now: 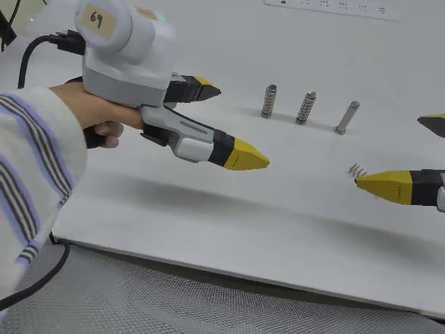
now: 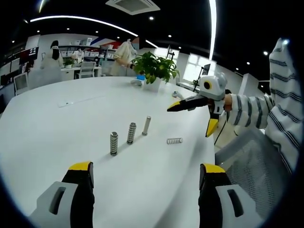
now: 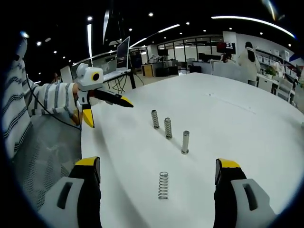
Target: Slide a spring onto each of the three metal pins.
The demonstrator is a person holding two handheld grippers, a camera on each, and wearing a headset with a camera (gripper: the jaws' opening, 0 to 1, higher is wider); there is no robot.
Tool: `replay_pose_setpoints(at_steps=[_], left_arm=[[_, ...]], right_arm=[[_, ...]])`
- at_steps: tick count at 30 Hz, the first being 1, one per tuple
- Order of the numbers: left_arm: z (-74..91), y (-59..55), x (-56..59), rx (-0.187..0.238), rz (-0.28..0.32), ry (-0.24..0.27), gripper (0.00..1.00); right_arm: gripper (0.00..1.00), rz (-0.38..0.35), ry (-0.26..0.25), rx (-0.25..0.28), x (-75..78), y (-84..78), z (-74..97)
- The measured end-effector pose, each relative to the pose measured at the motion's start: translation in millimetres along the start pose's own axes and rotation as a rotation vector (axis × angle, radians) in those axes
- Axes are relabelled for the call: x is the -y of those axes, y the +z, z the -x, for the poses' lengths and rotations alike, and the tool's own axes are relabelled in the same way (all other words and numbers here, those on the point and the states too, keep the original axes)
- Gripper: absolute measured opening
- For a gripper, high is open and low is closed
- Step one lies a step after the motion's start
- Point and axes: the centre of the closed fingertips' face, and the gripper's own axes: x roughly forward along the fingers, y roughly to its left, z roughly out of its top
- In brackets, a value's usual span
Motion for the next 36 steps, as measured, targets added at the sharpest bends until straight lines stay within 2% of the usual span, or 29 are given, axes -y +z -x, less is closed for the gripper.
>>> replay_pose_setpoints(at_steps=[6, 16, 20, 22, 23, 26, 28, 33, 36], left_arm=[[0.6, -8.7, -8.6, -0.027, 0.001, -0.001, 0.89], [1.2, -5.6, -9.5, -0.030, -0.026, -0.004, 0.88], [0.3, -5.5, -8.5, -0.042, -0.049, -0.018, 0.85], [-2.3, -0.9, -6.2, -0.020, -0.047, -0.039, 0.83], [-4.4, 4.2, -2.2, 0.006, -0.047, -0.061, 0.80], [-9.1, 12.3, 2.0, 0.020, -0.051, -0.080, 0.78], [-13.6, 17.6, 6.8, 0.022, -0.065, -0.093, 0.77], [-23.7, 19.6, 10.2, 0.017, -0.072, -0.138, 0.74], [-31.0, 18.8, 14.4, -0.004, -0.097, -0.163, 0.70]], right_arm=[[1.00, -0.025, -0.006, 0.016, -4.7, 0.1, -0.6], [1.00, -0.035, -0.004, 0.020, -12.2, 1.4, 2.2], [1.00, -0.039, -0.003, 0.022, -13.9, 1.6, 3.4], [1.00, -0.042, -0.005, 0.024, -14.0, 1.7, 4.0], [0.99, -0.043, -0.005, 0.022, -14.5, 1.7, 4.3], [0.99, -0.040, -0.003, 0.024, -16.1, 2.4, 5.6], [0.99, -0.042, 0.000, 0.025, -17.4, 2.4, 6.4], [0.99, -0.050, -0.002, 0.029, -18.3, 1.5, 8.8], [0.99, -0.050, -0.006, 0.025, -17.5, -0.4, 10.3]])
